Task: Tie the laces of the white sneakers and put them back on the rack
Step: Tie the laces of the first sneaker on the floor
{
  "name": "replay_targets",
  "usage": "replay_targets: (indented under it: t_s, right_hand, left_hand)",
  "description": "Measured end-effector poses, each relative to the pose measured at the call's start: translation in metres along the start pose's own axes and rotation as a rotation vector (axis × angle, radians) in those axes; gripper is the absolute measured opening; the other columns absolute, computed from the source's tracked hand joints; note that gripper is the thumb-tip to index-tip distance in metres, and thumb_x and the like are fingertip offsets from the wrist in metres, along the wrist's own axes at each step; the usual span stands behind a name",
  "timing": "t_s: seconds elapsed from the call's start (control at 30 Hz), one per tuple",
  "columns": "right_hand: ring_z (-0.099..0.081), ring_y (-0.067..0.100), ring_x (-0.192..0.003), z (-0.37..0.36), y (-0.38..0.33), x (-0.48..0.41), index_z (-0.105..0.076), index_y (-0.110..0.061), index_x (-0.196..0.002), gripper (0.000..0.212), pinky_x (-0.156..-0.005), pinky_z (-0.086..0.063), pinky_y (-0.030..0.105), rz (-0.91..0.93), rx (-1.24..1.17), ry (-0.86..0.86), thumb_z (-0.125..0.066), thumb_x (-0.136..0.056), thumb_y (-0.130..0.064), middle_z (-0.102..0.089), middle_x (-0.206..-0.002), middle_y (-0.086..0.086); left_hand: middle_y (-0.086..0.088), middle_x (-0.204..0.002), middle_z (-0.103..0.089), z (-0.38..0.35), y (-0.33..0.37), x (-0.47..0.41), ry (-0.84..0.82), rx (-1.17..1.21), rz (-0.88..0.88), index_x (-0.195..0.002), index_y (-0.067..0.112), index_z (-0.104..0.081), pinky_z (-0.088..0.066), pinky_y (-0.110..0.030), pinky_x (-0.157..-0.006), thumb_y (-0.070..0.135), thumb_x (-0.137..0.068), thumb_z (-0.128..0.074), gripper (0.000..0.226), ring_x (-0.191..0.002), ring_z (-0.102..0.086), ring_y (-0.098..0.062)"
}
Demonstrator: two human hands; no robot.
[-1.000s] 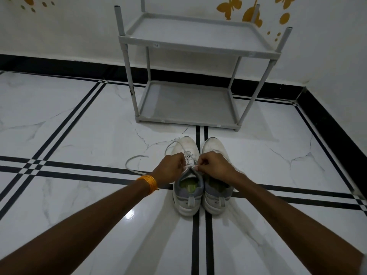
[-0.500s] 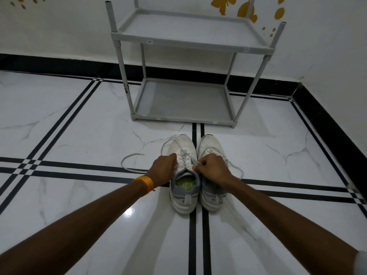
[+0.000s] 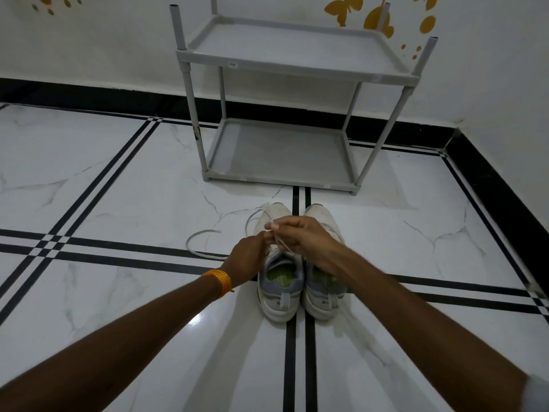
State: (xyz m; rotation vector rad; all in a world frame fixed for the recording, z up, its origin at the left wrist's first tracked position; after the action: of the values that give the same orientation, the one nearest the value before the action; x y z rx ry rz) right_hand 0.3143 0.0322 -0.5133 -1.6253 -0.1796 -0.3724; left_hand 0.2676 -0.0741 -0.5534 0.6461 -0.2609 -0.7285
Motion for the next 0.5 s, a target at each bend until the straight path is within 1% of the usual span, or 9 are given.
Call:
replay_targets:
  t_s: [0.07,0.13,0.23,0.33,0.4,0.5]
  right_hand:
    - [-0.072,0.024,-0.084,0.001,0.016,-0.003,-0.071,-0.010,-0.116,0.026,-0.067,-0.059,0.023,-0.009,-0.020,0.068,-0.066,-0.090,-0.008,-0.075,-0.102,0.019]
    - [-0.072,0.020,-0.074,0.006,0.026,-0.006,-0.067,-0.011,-0.122,0.031,-0.059,-0.058,0.022,-0.004,-0.003,0.105,-0.065,-0.091,-0.008,-0.076,-0.094,0.018]
    - [-0.072,0.018,-0.066,0.019,0.028,-0.010,-0.065,-0.011,-0.123,0.035,-0.055,-0.057,0.026,0.048,0.014,0.193,-0.070,-0.089,-0.014,-0.075,-0.084,0.017]
    - [-0.072,0.021,-0.067,0.029,0.028,-0.010,-0.065,-0.008,-0.122,0.041,-0.058,-0.057,0.030,0.100,0.040,0.264,-0.076,-0.083,-0.016,-0.076,-0.081,0.014]
    - [-0.072,0.022,-0.067,0.030,0.030,-0.008,-0.063,-0.008,-0.123,0.043,-0.055,-0.057,0.028,0.111,0.038,0.265,-0.076,-0.083,-0.015,-0.076,-0.080,0.015]
    - [-0.071,0.021,-0.067,0.031,0.030,-0.008,-0.062,-0.005,-0.125,0.045,-0.055,-0.057,0.026,0.135,0.059,0.242,-0.076,-0.083,-0.013,-0.075,-0.077,0.015]
  left_hand:
    - [-0.013,-0.097,-0.071,0.000,0.000,0.000,-0.017,0.017,-0.003,-0.107,0.008,-0.056,-0.056,-0.045,-0.079,0.028,-0.093,-0.055,0.025,-0.082,-0.066,-0.028]
    - [-0.016,-0.095,-0.069,-0.001,-0.001,-0.001,-0.031,-0.019,0.001,-0.100,0.004,-0.053,-0.055,-0.045,-0.077,0.026,-0.094,-0.057,0.022,-0.079,-0.063,-0.029]
    - [-0.018,-0.097,-0.068,0.000,-0.001,-0.003,-0.026,-0.035,-0.002,-0.096,0.006,-0.051,-0.052,-0.038,-0.075,0.020,-0.096,-0.054,0.014,-0.076,-0.057,-0.025]
    - [-0.017,-0.102,-0.068,-0.001,-0.003,-0.006,-0.041,-0.049,0.000,-0.099,0.005,-0.053,-0.053,-0.037,-0.078,0.021,-0.098,-0.051,0.016,-0.084,-0.062,-0.029]
    - [-0.015,-0.102,-0.069,-0.001,-0.006,-0.008,-0.078,-0.078,0.019,-0.101,0.006,-0.055,-0.052,-0.035,-0.077,0.023,-0.098,-0.050,0.018,-0.086,-0.063,-0.028]
    - [-0.011,-0.095,-0.068,0.003,-0.009,-0.013,-0.189,-0.118,0.095,-0.092,0.011,-0.060,-0.048,-0.033,-0.075,0.026,-0.097,-0.050,0.019,-0.084,-0.060,-0.026]
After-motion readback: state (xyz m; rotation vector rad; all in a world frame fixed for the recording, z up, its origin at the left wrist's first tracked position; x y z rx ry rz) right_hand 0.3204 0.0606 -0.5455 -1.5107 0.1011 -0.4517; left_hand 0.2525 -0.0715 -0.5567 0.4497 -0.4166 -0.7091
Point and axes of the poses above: each hand's wrist, its own x-axis away from the middle knuckle, its own z-axis out of the back of the hand, y = z × x, the point moved 8 cm from there along -x, towards the middle knuckle
